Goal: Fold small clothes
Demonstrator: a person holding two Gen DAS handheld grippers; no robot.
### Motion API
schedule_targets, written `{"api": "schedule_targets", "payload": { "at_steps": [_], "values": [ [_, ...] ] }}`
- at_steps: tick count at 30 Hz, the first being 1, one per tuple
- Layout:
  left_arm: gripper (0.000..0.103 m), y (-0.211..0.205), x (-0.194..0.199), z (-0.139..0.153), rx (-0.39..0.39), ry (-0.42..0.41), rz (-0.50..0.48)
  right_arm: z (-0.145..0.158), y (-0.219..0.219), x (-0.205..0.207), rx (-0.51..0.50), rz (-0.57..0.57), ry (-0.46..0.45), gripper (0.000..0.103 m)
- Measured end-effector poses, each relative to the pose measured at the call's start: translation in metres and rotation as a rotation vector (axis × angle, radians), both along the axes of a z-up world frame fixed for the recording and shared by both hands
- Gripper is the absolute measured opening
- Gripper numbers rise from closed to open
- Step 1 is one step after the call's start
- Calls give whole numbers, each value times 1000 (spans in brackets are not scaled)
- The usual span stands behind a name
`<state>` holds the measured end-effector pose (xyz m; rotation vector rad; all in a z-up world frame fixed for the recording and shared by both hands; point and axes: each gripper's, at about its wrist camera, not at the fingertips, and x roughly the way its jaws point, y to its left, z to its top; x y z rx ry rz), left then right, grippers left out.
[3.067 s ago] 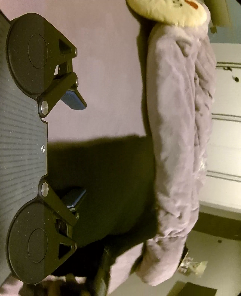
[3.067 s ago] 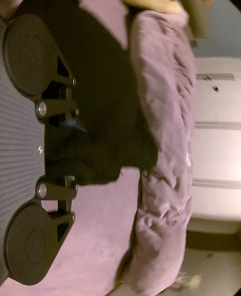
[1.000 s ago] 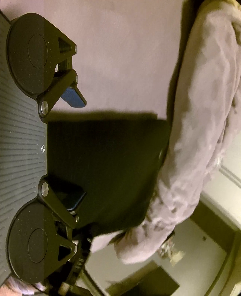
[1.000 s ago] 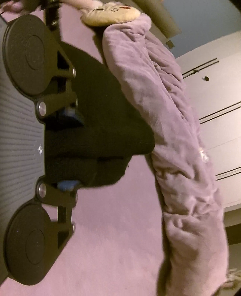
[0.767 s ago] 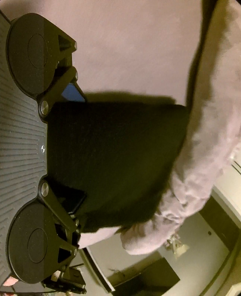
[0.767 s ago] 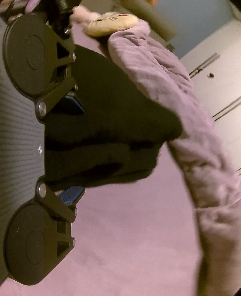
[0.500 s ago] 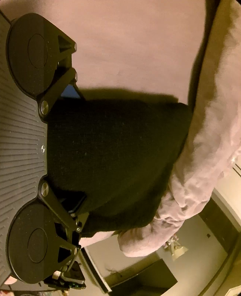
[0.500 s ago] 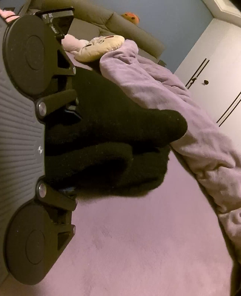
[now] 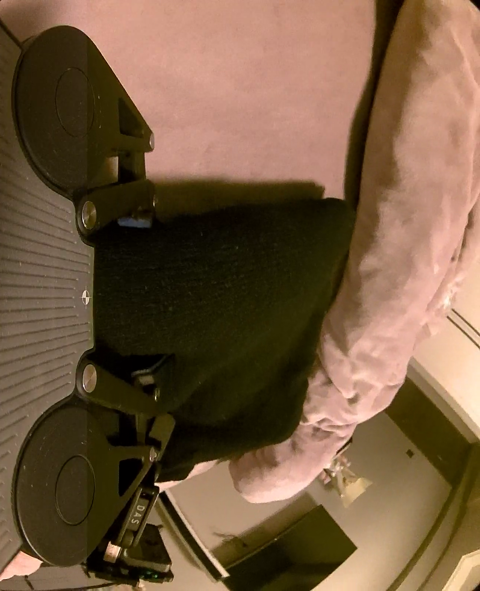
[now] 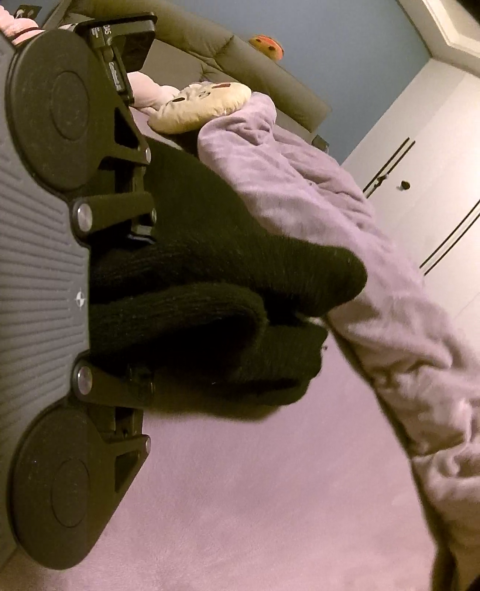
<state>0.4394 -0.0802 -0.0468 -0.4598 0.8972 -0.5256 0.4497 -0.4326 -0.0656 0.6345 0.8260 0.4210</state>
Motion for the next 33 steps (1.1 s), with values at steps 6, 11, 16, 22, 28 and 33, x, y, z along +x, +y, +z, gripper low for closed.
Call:
{"api": "schedule_targets", "payload": {
  "at_steps": [6,11,16,22,28,33],
  "values": [
    [56,7,-9,18,-17,-25,9,36,22,-10,-31,33,-76,47],
    [56,35,-21,42,-16,-42,52,53,50,-16,-10,89,-95,47],
    [67,67,-33,50,132,-41,153,52,66,-19,-76,12,-100,58],
    [75,80,-69,57,272,-140,178,62,44,-41,-5,-116,-106,61],
    [85,44,-93,53,285,-203,98,55,72,-38,6,-41,-96,52],
    [91,13,-102,37,408,-269,82,27,110,-24,-252,7,-53,41]
  ]
}}
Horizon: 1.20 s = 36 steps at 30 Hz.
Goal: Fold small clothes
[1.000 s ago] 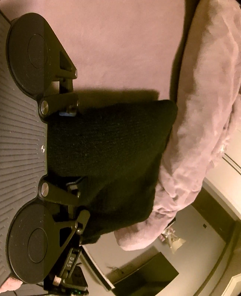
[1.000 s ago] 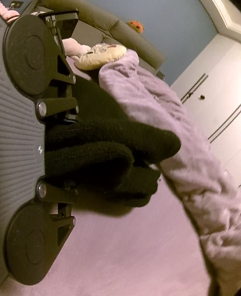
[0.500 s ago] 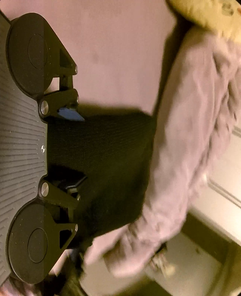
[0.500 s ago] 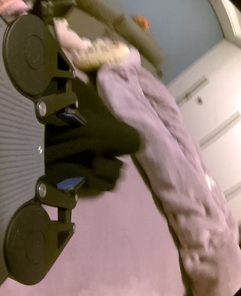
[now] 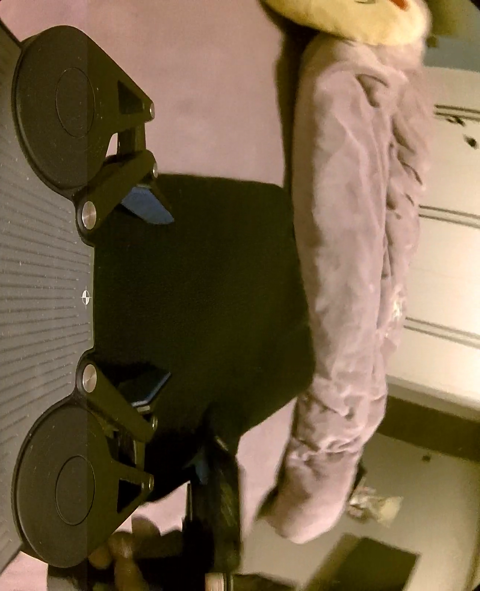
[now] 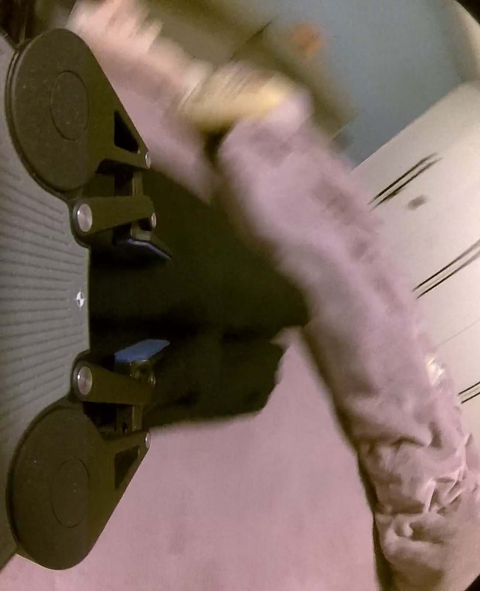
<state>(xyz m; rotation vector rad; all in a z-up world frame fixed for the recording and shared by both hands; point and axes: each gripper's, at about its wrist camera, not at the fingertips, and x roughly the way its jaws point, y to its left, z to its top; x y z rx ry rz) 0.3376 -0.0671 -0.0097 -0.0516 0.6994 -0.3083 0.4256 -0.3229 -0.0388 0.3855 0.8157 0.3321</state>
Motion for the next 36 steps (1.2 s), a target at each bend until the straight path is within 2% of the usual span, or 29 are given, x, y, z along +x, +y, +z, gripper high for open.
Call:
{"api": "schedule_targets", "payload": {
  "at_steps": [1,4,7,8,10,11,14,17,20,26,27,28,29,32,36],
  "values": [
    [91,-7,-2,-4,36,-15,-18,-8,3,0,-34,12,-12,41],
    [95,-23,-6,-15,139,-52,-51,-16,-4,-5,-13,9,-63,40],
    [96,-27,-12,-19,156,-69,-44,-21,-9,-4,-11,20,-77,40],
    [96,-27,-15,-15,146,-59,-41,-19,-9,-4,-19,19,-74,41],
    [97,-23,-21,-7,77,-26,-50,-9,-4,-8,-48,13,-62,42],
    [97,-20,-24,-4,40,-6,-54,-1,-3,-14,-49,15,-51,46],
    [97,-12,-36,2,-29,37,-31,12,-3,-43,-38,12,-56,51],
    [97,-11,-48,8,-48,56,-13,15,-5,-83,-33,3,-72,51],
    [97,-11,-59,14,-69,92,0,10,1,-106,-115,-13,-91,50],
    [97,-10,-80,26,-62,138,40,13,13,-103,-210,-34,-61,48],
    [97,-10,-84,28,-51,136,47,15,17,-103,-232,-28,-63,47],
    [97,-11,-87,31,-37,133,54,17,21,-103,-250,-19,-67,41],
    [97,-11,-90,32,-22,132,59,18,23,-104,-249,-10,-68,34],
    [97,-14,-98,36,11,134,71,19,26,-105,-230,0,-64,26],
    [97,-16,-104,40,40,133,82,20,29,-105,-192,0,-57,27]
  ]
}}
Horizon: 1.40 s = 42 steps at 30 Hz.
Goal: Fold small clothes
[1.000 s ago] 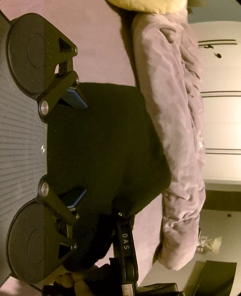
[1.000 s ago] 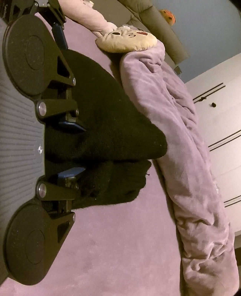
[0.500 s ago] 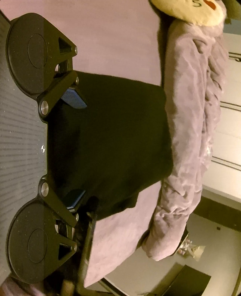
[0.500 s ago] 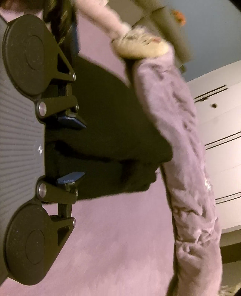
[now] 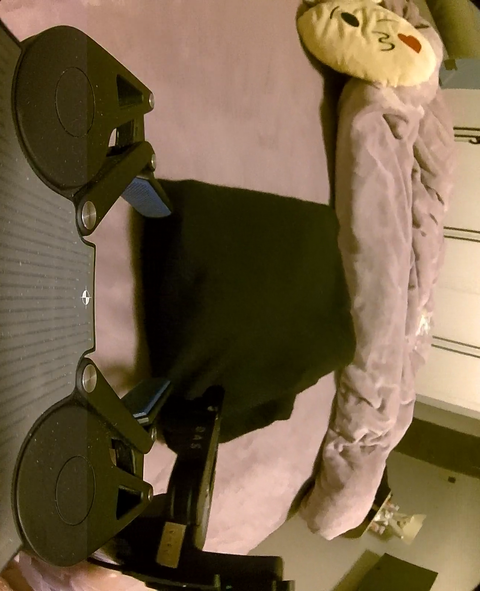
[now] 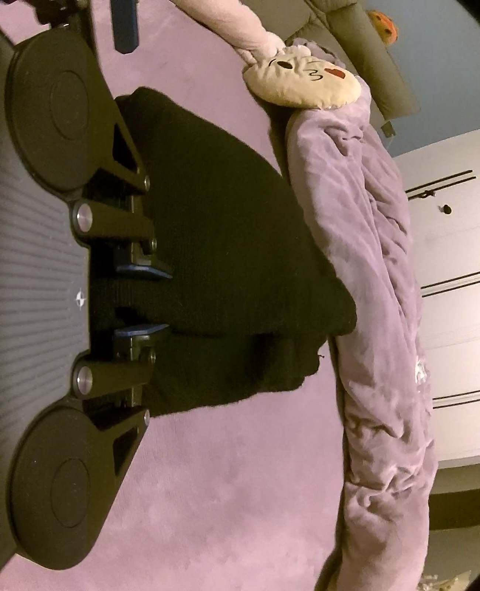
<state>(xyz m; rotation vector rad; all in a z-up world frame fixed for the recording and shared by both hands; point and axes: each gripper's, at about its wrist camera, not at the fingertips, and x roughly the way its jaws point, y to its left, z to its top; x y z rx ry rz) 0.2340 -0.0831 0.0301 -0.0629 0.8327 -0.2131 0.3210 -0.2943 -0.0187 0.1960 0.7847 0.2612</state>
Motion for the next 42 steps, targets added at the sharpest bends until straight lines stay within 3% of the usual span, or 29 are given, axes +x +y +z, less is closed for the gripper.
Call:
{"api": "schedule_targets", "payload": {
  "at_steps": [3,8,11,14,16,21,23,24,26,28,30,31,37,42],
  "values": [
    [97,0,-4,-1,11,3,6,-6,6,3,36,27,27,34],
    [98,6,-8,-2,39,-7,32,2,10,-8,-37,7,-60,11],
    [98,10,-9,-5,45,-11,59,4,0,-13,-86,-48,-86,10],
    [100,13,-8,-10,39,9,78,-23,-6,-10,-183,-94,-56,8],
    [100,11,-8,-14,52,20,86,-31,-5,-15,-199,-76,-92,8],
    [101,9,-12,-11,63,0,105,-11,-4,-35,-192,-29,-114,19],
    [101,9,-16,-9,43,0,107,-6,-5,-50,-198,-43,-100,36],
    [101,8,-18,-8,39,0,105,-3,-5,-56,-191,-40,-93,40],
    [101,5,-24,-5,48,-5,102,0,-7,-69,-163,-13,-57,65],
    [102,0,-28,-2,74,-19,102,1,-2,-84,-166,4,-38,72],
    [102,-2,-31,3,100,-29,118,2,4,-97,-192,0,-24,85],
    [102,-3,-34,5,105,-36,127,4,6,-102,-195,-1,-14,97],
    [103,-5,-59,18,133,-69,120,29,10,-131,-168,-30,39,99],
    [103,-1,-80,30,179,-63,97,61,23,-159,-220,-111,25,99]
  ]
}}
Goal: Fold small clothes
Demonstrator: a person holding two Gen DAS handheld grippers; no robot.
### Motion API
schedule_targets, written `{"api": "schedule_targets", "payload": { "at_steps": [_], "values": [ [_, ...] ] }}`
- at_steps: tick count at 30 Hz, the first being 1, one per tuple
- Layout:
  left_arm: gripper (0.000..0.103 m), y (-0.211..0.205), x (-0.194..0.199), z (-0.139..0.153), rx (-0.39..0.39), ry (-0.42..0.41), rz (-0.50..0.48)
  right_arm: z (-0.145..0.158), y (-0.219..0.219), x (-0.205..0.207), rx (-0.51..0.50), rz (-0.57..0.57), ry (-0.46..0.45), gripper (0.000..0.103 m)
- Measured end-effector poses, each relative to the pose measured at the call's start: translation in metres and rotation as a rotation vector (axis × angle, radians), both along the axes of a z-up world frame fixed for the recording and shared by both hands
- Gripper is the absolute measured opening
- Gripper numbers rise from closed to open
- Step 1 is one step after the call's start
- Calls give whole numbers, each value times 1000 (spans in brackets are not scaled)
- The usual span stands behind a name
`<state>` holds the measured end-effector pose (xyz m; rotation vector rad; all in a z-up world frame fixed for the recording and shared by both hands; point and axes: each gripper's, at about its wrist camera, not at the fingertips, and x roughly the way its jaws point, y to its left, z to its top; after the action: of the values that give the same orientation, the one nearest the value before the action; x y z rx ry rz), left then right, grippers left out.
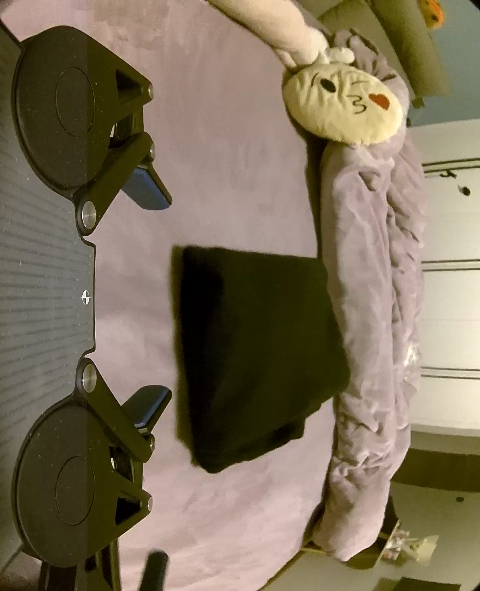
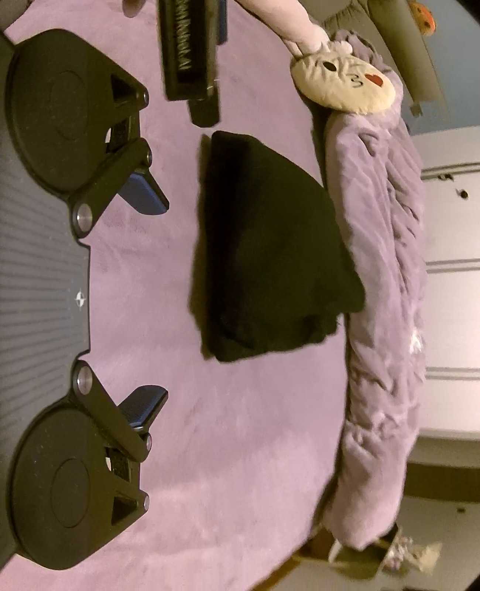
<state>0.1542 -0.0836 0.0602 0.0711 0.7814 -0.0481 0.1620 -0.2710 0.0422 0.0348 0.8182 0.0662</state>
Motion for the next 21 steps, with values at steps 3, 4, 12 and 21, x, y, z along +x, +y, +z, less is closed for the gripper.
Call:
{"api": "schedule_targets", "payload": {
  "at_steps": [3,4,12,21],
  "values": [
    [103,2,-11,8,45,29,-26,12,14,-16,-63,-38,26,99],
    [103,3,-16,11,52,32,-50,15,17,-23,-56,-47,35,99],
    [103,42,-40,24,-52,41,-74,35,55,-38,-138,-44,49,99],
    [103,48,-11,29,31,64,24,33,74,0,-116,13,81,99]
  ]
}}
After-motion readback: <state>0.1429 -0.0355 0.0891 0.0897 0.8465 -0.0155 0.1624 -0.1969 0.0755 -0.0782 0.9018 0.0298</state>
